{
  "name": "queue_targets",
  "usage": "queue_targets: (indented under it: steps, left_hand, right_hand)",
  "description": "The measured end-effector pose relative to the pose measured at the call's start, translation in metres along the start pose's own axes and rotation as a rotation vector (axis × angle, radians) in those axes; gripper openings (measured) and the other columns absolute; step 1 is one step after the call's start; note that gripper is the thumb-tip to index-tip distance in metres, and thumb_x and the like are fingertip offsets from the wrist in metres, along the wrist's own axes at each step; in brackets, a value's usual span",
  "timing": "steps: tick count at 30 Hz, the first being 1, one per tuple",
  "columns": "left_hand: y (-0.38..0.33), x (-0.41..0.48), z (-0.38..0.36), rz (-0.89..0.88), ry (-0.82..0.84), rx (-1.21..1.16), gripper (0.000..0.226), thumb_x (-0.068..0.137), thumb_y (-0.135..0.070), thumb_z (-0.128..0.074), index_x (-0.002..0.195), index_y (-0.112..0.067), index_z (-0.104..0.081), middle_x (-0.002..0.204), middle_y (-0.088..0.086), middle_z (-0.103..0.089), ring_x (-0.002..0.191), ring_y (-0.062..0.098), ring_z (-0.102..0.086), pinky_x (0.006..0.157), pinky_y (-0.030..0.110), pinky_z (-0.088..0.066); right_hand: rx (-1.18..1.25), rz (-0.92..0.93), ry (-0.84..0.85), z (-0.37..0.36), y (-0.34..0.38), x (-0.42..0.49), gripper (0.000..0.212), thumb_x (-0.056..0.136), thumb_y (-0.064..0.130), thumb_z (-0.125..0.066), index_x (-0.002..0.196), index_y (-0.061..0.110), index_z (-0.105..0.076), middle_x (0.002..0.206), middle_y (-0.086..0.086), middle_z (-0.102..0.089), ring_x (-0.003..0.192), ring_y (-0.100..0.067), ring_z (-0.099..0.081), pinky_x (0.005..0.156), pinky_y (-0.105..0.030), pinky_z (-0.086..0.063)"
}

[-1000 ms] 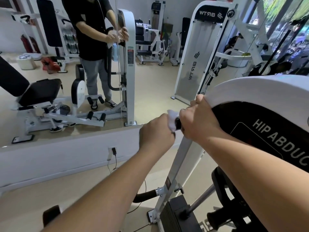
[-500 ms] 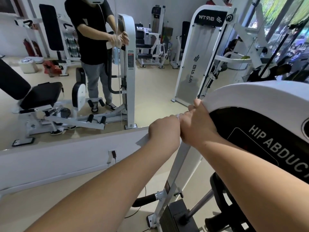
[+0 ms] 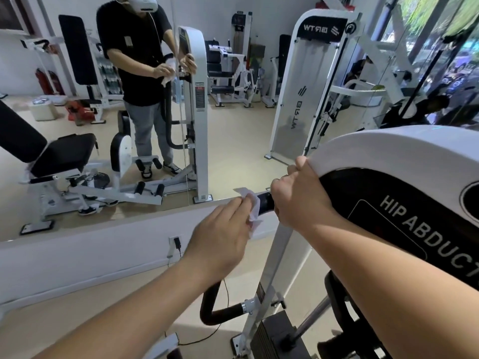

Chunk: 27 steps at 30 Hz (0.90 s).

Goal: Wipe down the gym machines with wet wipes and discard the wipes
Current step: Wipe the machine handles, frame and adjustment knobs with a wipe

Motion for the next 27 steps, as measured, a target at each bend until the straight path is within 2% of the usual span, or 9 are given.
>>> queue_targets:
  steps: [4,7,9,12,14,18,21,23,27]
  left_hand:
    - [-0.003,0.034,-0.011,0.052,0.199,0.198,0.052,0.103,-0.041,-0.041,0.152,-0.029,-0.026,0.119,0.0,-0.047,0.099,0.025,-0.056,0.066,0.033,-0.037]
    - [-0.013,0.051,-0.011,0.127,0.171,0.301,0.027,0.097,-0.025,-0.05,0.122,-0.022,-0.039,0.102,0.0,-0.051,0.087,0.028,-0.06,0.061,0.033,-0.033]
    - [-0.018,0.058,-0.008,0.215,0.182,0.285,0.024,0.09,-0.01,-0.052,0.104,-0.02,-0.035,0.094,0.0,-0.05,0.081,0.028,-0.058,0.062,0.034,-0.034]
    - [-0.022,0.065,-0.005,0.277,0.195,0.235,0.022,0.086,-0.007,-0.053,0.098,-0.019,-0.04,0.089,0.001,-0.053,0.076,0.029,-0.049,0.064,0.034,-0.036]
    - [-0.017,0.069,-0.002,0.258,0.249,0.111,0.015,0.081,-0.009,-0.054,0.088,-0.018,-0.043,0.082,0.001,-0.055,0.073,0.027,-0.05,0.06,0.032,-0.038]
    - [0.004,0.075,-0.007,0.408,0.593,-0.542,0.03,0.074,-0.003,-0.068,0.069,-0.018,-0.042,0.063,-0.001,-0.047,0.056,0.015,-0.042,0.045,0.019,-0.032]
    - [0.014,0.078,-0.016,0.457,0.772,-0.684,0.025,0.065,-0.012,-0.077,0.075,-0.004,-0.056,0.067,0.007,-0.054,0.061,0.017,-0.049,0.057,0.023,-0.037]
    - [0.017,0.081,-0.024,0.438,0.653,-0.635,0.039,0.062,-0.023,-0.076,0.089,0.003,-0.064,0.078,0.014,-0.064,0.068,0.02,-0.055,0.063,0.03,-0.042]
    - [0.01,0.046,-0.024,0.268,0.084,-0.133,0.029,0.08,-0.032,-0.061,0.109,-0.026,-0.062,0.096,-0.009,-0.063,0.084,0.024,-0.057,0.064,0.034,-0.042]
  right_hand:
    - [-0.001,0.014,0.026,0.0,-0.001,0.002,0.014,0.084,0.026,-0.054,0.071,0.025,-0.049,0.064,0.008,-0.054,0.08,-0.02,-0.053,0.104,-0.046,-0.027]
    - [0.001,0.019,0.033,-0.001,-0.001,0.004,0.012,0.084,0.029,-0.055,0.073,0.027,-0.05,0.065,0.01,-0.054,0.08,-0.019,-0.052,0.103,-0.045,-0.028]
    - [0.021,0.018,0.043,0.0,-0.002,0.004,0.013,0.085,0.031,-0.055,0.074,0.028,-0.049,0.067,0.011,-0.056,0.081,-0.019,-0.05,0.103,-0.044,-0.025]
    - [0.002,0.011,0.033,0.003,-0.002,0.004,0.013,0.084,0.029,-0.054,0.073,0.028,-0.047,0.064,0.012,-0.05,0.078,-0.02,-0.046,0.097,-0.044,-0.016]
    - [-0.021,0.005,0.039,0.003,-0.003,0.004,0.012,0.084,0.029,-0.053,0.074,0.028,-0.047,0.062,0.013,-0.047,0.079,-0.02,-0.047,0.093,-0.045,-0.012]
    - [-0.015,0.007,0.041,0.002,-0.001,0.003,0.008,0.08,0.022,-0.05,0.078,0.03,-0.053,0.066,0.012,-0.054,0.079,-0.018,-0.051,0.098,-0.046,-0.021]
    - [0.003,0.015,0.051,0.001,0.0,0.004,0.01,0.079,0.02,-0.05,0.079,0.029,-0.054,0.067,0.012,-0.056,0.082,-0.018,-0.053,0.103,-0.044,-0.029]
    - [0.002,0.013,0.039,0.001,0.0,0.004,0.009,0.081,0.022,-0.049,0.077,0.028,-0.053,0.067,0.012,-0.057,0.082,-0.019,-0.053,0.1,-0.045,-0.026]
    - [0.01,-0.002,0.017,0.003,-0.002,0.003,0.014,0.084,0.024,-0.05,0.07,0.025,-0.049,0.063,0.01,-0.054,0.072,-0.018,-0.047,0.095,-0.046,-0.019]
Point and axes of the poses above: each hand's wrist, its own x-axis towards the middle knuckle, its own z-axis out of the back of the hand, y = z × x, the point moved 4 cm from there along x, towards the middle knuckle
